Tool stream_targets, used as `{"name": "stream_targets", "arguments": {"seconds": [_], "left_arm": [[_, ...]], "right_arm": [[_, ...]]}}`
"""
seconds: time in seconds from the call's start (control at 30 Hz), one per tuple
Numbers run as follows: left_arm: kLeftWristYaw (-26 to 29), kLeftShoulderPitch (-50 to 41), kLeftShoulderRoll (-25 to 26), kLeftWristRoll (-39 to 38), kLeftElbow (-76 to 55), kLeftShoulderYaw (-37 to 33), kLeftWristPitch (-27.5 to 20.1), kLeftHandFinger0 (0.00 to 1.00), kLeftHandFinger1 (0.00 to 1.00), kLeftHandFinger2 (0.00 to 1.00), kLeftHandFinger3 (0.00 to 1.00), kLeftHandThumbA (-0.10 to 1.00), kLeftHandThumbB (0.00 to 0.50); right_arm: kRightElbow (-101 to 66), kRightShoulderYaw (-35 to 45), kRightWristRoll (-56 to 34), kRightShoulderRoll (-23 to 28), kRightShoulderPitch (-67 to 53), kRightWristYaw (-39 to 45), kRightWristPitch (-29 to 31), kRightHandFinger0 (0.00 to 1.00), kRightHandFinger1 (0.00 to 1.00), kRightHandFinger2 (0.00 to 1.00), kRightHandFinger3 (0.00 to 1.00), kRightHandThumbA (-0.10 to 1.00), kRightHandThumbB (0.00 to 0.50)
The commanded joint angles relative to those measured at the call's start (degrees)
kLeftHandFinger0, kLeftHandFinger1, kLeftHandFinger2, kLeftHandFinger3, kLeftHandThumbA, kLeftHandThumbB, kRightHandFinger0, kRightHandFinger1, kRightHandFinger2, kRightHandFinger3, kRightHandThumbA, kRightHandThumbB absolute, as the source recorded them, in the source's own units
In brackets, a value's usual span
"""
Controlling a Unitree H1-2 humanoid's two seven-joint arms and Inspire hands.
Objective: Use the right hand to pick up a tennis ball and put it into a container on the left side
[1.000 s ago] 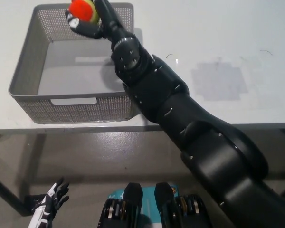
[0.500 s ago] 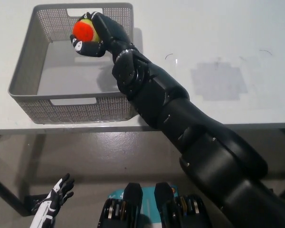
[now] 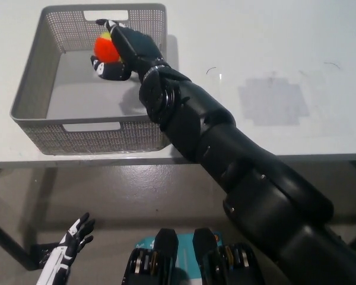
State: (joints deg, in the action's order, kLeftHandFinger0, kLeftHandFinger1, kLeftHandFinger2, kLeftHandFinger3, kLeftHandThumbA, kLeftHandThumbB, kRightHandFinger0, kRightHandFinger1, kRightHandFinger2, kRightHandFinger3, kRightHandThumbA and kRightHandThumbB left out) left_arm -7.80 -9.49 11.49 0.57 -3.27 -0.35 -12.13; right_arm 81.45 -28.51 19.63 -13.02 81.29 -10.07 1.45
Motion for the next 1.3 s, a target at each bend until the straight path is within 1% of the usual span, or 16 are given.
{"name": "stream_targets", "arguments": {"seconds": [0.0, 0.03, 0.07, 0.2, 0.37, 0.47, 0.5, 0.6, 0.7, 0.77, 0.87, 0.97, 1.03, 1.07, 1.13, 1.27], "left_arm": [[-0.39, 0.74, 1.08, 0.92, -1.87, -0.06, -0.10, 1.00, 1.00, 1.00, 1.00, 1.00, 0.302], [-0.40, 0.72, 1.09, 0.92, -1.89, -0.06, -0.05, 1.00, 1.00, 1.00, 1.00, 1.00, 0.304], [-0.56, 0.79, 1.05, 0.54, -1.64, -0.10, -0.43, 1.00, 1.00, 1.00, 1.00, 1.00, 0.302], [-0.58, 0.91, 1.19, 0.73, -1.75, -0.13, -0.13, 1.00, 1.00, 1.00, 1.00, 1.00, 0.318], [-0.52, 1.02, 1.23, 0.84, -1.57, -0.15, -0.54, 1.00, 1.00, 1.00, 1.00, 1.00, 0.321], [-0.34, 1.17, 1.16, 1.03, -1.52, -0.07, -0.37, 1.00, 1.00, 1.00, 1.00, 1.00, 0.338], [-0.24, 1.30, 1.11, 1.17, -1.41, -0.06, -0.50, 1.00, 1.00, 1.00, 1.00, 1.00, 0.336], [0.08, 1.43, 0.98, 1.73, -1.30, 0.00, -0.16, 1.00, 1.00, 1.00, 1.00, 1.00, 0.359], [-0.09, 1.26, 1.08, 1.77, -1.36, -0.01, 0.04, 1.00, 1.00, 1.00, 1.00, 1.00, 0.358], [-0.09, 1.18, 1.09, 1.88, -1.43, -0.02, 0.07, 1.00, 1.00, 1.00, 1.00, 1.00, 0.354], [-0.19, 1.23, 0.97, 1.29, -0.68, 0.03, -1.26, 1.00, 1.00, 1.00, 1.00, 1.00, 0.338], [-0.27, 0.91, 1.09, 1.36, -0.74, 0.02, -0.92, 1.00, 1.00, 1.00, 1.00, 1.00, 0.345], [-0.28, 0.22, 1.26, 1.27, -0.52, 0.16, -1.42, 1.00, 1.00, 1.00, 1.00, 1.00, 0.352], [-0.17, 0.27, 1.31, 1.56, -0.43, 0.17, -1.64, 1.00, 1.00, 1.00, 1.00, 1.00, 0.351], [-0.43, -0.16, 1.67, 1.38, -0.29, 0.23, -1.87, 1.00, 1.00, 1.00, 1.00, 1.00, 0.349], [-0.35, -0.62, 1.54, 1.14, 0.42, 0.29, -2.49, 1.00, 1.00, 1.00, 1.00, 1.00, 0.351]], "right_arm": [[-0.70, 0.11, 1.40, -0.36, 5.18, 5.21, -3.64, 1.00, 1.00, 1.00, 1.00, 0.84, 0.499], [-0.80, 0.17, 1.45, -0.35, 5.16, 5.28, -3.72, 1.00, 1.00, 1.00, 1.00, 0.87, 0.500], [-1.08, 0.18, 1.55, -0.26, 5.03, 5.00, -3.47, 1.00, 1.00, 1.00, 1.00, 1.00, 0.500], [-1.72, 0.86, 1.31, 0.15, 5.05, 4.43, -2.51, 1.00, 1.00, 1.00, 1.00, 1.00, 0.500], [-2.27, 1.75, 1.21, 0.63, 5.51, 4.06, -1.70, 1.00, 1.00, 1.00, 1.00, 1.00, 0.500], [-2.66, 2.30, 1.46, 0.84, 5.73, 4.00, -1.27, 1.00, 1.00, 1.00, 1.00, 1.00, 0.500], [-2.87, 2.62, 1.31, 0.97, 5.75, 3.74, -0.74, 1.00, 1.00, 1.00, 1.00, 1.00, 0.500], [-3.33, 3.24, 1.37, 1.31, 6.07, 2.83, -0.01, 1.00, 1.00, 1.00, 1.00, 1.00, 0.500], [-4.23, 4.30, 1.03, 1.92, 6.64, 1.96, 0.75, 1.00, 1.00, 1.00, 1.00, 1.00, 0.491], [-4.89, 5.34, 0.43, 2.55, 7.25, 2.01, 1.20, 1.00, 1.00, 1.00, 1.00, 1.00, 0.500], [-7.28, 8.61, -1.37, 4.07, 7.75, 1.49, 4.06, 1.00, 1.00, 1.00, 1.00, 1.00, 0.500], [-9.87, 10.20, -1.05, 5.53, 8.05, 1.05, 4.49, 1.00, 1.00, 1.00, 1.00, 1.00, 0.500], [-15.51, 13.95, -3.51, 7.26, 6.74, 1.99, 4.69, 1.00, 1.00, 1.00, 1.00, 1.00, 0.496], [-19.79, 15.53, -4.41, 8.45, 5.51, 2.77, 4.25, 1.00, 1.00, 1.00, 1.00, 1.00, 0.474], [-27.37, 17.34, -4.81, 10.39, 2.63, 3.72, 3.26, 1.00, 1.00, 1.00, 1.00, 1.00, 0.468], [-42.66, 20.94, -7.14, 13.53, -3.24, 7.05, -0.93, 1.00, 1.00, 1.00, 1.00, 1.00, 0.490]]}}
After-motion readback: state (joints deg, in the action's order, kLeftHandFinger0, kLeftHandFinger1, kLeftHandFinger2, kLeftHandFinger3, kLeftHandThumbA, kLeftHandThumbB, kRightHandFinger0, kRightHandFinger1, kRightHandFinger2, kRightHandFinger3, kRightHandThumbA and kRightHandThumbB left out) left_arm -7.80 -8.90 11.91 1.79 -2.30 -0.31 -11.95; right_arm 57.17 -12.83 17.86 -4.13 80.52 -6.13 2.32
